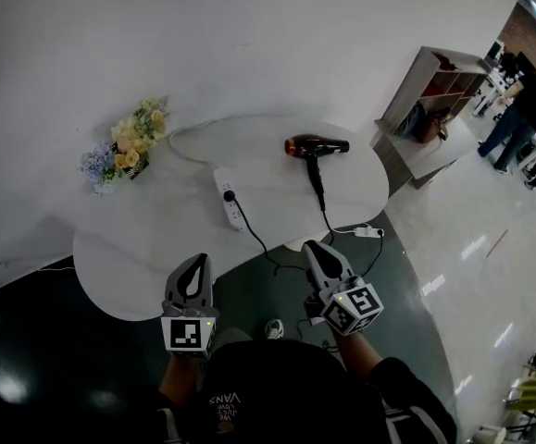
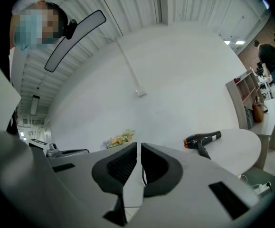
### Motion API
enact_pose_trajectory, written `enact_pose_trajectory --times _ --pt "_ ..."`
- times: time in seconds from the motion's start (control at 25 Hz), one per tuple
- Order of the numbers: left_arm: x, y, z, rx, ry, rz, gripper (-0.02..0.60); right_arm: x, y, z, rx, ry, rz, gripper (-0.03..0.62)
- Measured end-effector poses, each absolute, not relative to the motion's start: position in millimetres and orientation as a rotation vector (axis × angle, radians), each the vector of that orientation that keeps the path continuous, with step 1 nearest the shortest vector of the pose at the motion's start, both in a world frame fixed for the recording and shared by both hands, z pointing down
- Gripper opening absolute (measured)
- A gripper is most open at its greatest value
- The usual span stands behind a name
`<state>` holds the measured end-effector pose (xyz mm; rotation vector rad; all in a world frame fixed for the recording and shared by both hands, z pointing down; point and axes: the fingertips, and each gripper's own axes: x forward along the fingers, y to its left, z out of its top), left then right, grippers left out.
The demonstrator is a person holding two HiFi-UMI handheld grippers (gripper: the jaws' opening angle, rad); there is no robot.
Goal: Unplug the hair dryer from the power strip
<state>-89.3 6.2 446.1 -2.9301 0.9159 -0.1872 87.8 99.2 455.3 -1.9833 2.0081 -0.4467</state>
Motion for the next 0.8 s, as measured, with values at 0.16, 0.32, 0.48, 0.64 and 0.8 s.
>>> enact_pose_trajectory --times 0.16,0.32,0.48,0.64,0.8 --pt "-79.7 -0.4 453.4 -2.906 1.005 -0.212 0.018 102.7 91.1 463.5 -1.949 2.06 -0.474 0.048" --pt "-73.4 -10.7 470.1 -2.862 1.027 -0.302 0.018 111.2 82.0 473.2 -1.929 2.069 -0.512 0.046" --pt "-61.0 -28.9 481.4 -2.848 1.007 -0.353 0.018 119.3 64.3 484.6 -1.955 2.083 -0.54 0.048" --pt "-45.7 -48.5 493.3 -2.882 0.952 -0.408 0.018 125.6 42.0 491.2 -1.975 2.067 -0.55 0.046" --pt "-36.5 -73.3 503.2 -2.893 0.921 -0.454 0.018 128.5 14.4 497.4 -1.988 2.044 -0.577 0.046"
